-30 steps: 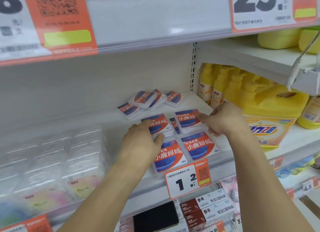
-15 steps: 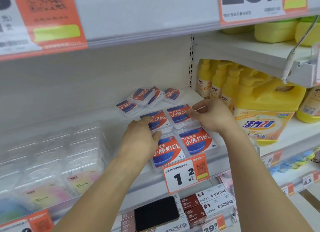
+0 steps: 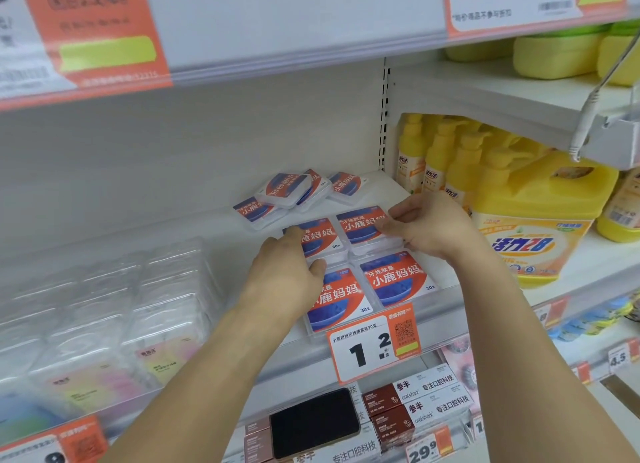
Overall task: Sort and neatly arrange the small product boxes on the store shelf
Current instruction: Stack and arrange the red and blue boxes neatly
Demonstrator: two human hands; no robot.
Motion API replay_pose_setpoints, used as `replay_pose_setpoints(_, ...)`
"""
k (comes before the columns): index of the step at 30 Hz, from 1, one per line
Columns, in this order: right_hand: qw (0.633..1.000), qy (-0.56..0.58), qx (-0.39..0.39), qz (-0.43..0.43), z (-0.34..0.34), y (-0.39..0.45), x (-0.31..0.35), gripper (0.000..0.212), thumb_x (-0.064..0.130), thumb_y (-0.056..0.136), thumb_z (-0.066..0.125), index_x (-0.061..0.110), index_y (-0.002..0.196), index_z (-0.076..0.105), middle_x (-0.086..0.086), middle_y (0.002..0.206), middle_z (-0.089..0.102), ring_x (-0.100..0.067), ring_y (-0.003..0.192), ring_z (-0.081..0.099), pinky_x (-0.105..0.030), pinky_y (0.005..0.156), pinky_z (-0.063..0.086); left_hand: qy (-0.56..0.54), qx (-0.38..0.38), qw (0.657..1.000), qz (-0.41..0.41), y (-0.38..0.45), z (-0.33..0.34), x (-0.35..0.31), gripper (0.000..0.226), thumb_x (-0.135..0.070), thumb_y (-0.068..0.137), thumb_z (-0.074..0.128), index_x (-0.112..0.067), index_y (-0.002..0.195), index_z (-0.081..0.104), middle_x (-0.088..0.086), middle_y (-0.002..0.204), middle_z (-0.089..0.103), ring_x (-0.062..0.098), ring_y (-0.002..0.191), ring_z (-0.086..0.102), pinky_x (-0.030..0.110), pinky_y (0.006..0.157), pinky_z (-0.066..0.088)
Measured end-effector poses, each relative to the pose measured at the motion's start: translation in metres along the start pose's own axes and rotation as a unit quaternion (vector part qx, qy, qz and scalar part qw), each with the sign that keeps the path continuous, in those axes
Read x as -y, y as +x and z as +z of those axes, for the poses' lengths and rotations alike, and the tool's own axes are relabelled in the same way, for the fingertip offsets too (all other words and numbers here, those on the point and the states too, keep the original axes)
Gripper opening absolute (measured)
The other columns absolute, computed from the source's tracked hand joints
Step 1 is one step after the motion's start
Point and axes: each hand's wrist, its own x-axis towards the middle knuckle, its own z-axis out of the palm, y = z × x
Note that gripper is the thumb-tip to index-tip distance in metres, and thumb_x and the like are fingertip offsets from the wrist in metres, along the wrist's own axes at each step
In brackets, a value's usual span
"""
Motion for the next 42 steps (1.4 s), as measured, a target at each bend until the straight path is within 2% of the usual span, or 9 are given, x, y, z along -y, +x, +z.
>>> replay_pose_setpoints(7, 0.999, -0.02, -0.039, -0.031, -0.006, -0.005, 0.008, 0.055, 0.053, 0.089, 0.064, 0.017, 0.13, 0.057, -0.002, 0.124, 0.066, -0.02, 0.1, 0.062, -0.031, 0.073, 0.05, 0.01, -0.007, 1.0, 0.015, 0.001, -0.022, -0.014, 0.075, -0.05, 0.089, 0.061, -0.028, 0.149, 0.023, 0.004, 0.15, 0.038, 0.026, 0.131, 0.046, 0.037, 0.092, 0.053)
replay_pose_setpoints(10, 0.99, -0.029, -0.092, -0.103, -0.008, 0.002, 0.025, 0.042, 0.043, 0.097, 0.056, 0.012, 0.125, 0.063, -0.005, 0.12, 0.069, -0.022, 0.105, 0.065, -0.031, 0.076, 0.053, 0.021, -0.046, 0.997, 0.052, 0.007, -0.048, -0.028, 0.056, -0.045, 0.093, 0.056, -0.023, 0.142, 0.039, 0.001, 0.143, 0.048, 0.022, 0.121, 0.053, 0.026, 0.077, 0.043)
replay_pose_setpoints(12, 0.985, -0.086, -0.059, -0.135, -0.002, 0.023, 0.041, 0.037, 0.034, 0.099, 0.054, 0.011, 0.126, 0.062, -0.007, 0.12, 0.067, -0.025, 0.106, 0.065, -0.031, 0.077, 0.054, 0.022, -0.043, 0.997, 0.054, 0.023, -0.06, -0.031, 0.049, -0.042, 0.092, 0.058, -0.02, 0.135, 0.047, 0.002, 0.135, 0.055, 0.019, 0.105, 0.057, 0.024, 0.066, 0.042)
replay_pose_setpoints(15, 0.976, -0.184, 0.035, -0.108, 0.012, 0.056, 0.063, 0.056, 0.025, 0.098, 0.056, 0.025, 0.15, 0.033, -0.01, 0.142, 0.05, -0.031, 0.116, 0.058, -0.031, 0.076, 0.051, 0.075, -0.013, 0.997, 0.033, 0.061, -0.063, -0.022, 0.049, -0.041, 0.088, 0.062, -0.015, 0.129, 0.052, 0.006, 0.126, 0.061, 0.019, 0.087, 0.056, 0.022, 0.052, 0.037)
replay_pose_setpoints(22, 0.948, -0.267, 0.168, -0.041, 0.024, 0.103, 0.05, 0.052, 0.046, 0.096, 0.056, 0.023, 0.14, 0.045, -0.004, 0.134, 0.058, -0.024, 0.11, 0.06, -0.038, 0.097, 0.052, 0.126, 0.053, 0.991, -0.014, 0.13, -0.058, 0.009, 0.087, -0.054, 0.081, 0.068, -0.011, 0.145, 0.027, 0.013, 0.139, 0.045, 0.031, 0.122, 0.051, 0.041, 0.097, 0.049)
replay_pose_setpoints(28, 0.964, -0.24, 0.082, -0.076, 0.023, 0.11, 0.045, 0.053, 0.042, 0.078, 0.079, 0.022, 0.12, 0.053, -0.001, 0.114, 0.059, -0.019, 0.09, 0.059, -0.032, 0.078, 0.055, 0.088, 0.084, 0.993, -0.01, 0.151, -0.048, 0.005, 0.091, -0.06, 0.077, 0.069, -0.021, 0.145, 0.022, 0.006, 0.132, 0.05, 0.028, 0.107, 0.062, 0.043, 0.085, 0.057)
replay_pose_setpoints(33, 0.973, -0.202, -0.024, -0.108, 0.026, 0.103, 0.046, 0.092, 0.022, 0.066, 0.09, 0.023, 0.141, 0.036, -0.008, 0.133, 0.045, -0.029, 0.104, 0.059, -0.039, 0.082, 0.057, 0.076, 0.065, 0.995, -0.001, 0.157, -0.04, 0.002, 0.091, -0.048, 0.075, 0.078, -0.019, 0.143, 0.025, 0.007, 0.131, 0.05, 0.025, 0.101, 0.058, 0.035, 0.073, 0.053)
replay_pose_setpoints(37, 0.975, -0.159, -0.059, -0.144, 0.026, 0.091, 0.045, 0.08, 0.015, 0.076, 0.082, 0.022, 0.142, 0.038, -0.009, 0.136, 0.047, -0.032, 0.114, 0.059, -0.034, 0.078, 0.055, 0.069, 0.017, 0.997, -0.007, 0.154, -0.038, 0.004, 0.089, -0.043, 0.066, 0.086, -0.016, 0.135, 0.037, 0.009, 0.13, 0.052, 0.029, 0.11, 0.058, 0.035, 0.078, 0.053)
replay_pose_setpoints(42, 0.965, 0.039, -0.191, -0.173, 0.009, 0.055, 0.038, 0.064, 0.02, 0.079, 0.081, 0.016, 0.131, 0.044, -0.006, 0.127, 0.06, -0.021, 0.11, 0.065, -0.012, 0.058, 0.045, 0.038, -0.048, 0.997, 0.049, 0.128, -0.064, -0.003, 0.103, -0.041, 0.059, 0.09, -0.015, 0.142, 0.035, 0.011, 0.138, 0.039, 0.029, 0.124, 0.045, 0.041, 0.093, 0.051)
